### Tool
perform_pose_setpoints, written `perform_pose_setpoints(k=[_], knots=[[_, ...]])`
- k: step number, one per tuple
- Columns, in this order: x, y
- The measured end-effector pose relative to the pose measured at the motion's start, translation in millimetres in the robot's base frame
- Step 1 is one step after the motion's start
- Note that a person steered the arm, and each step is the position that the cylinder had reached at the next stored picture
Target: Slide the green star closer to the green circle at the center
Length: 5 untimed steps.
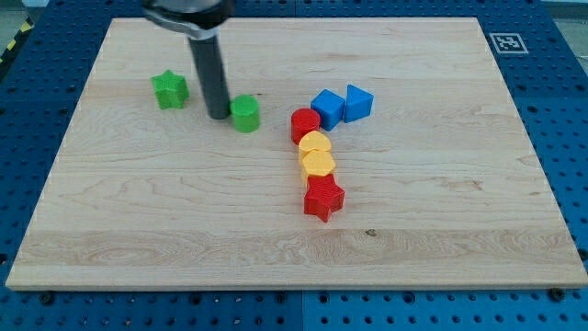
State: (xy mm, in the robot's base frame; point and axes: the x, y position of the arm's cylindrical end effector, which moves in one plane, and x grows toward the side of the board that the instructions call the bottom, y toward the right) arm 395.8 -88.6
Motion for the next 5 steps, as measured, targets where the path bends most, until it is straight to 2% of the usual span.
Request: perform_pose_setpoints(k=[1, 3, 5], knots=[[3.7, 22.4], [15.1, 1.9], [16.5, -126.8]])
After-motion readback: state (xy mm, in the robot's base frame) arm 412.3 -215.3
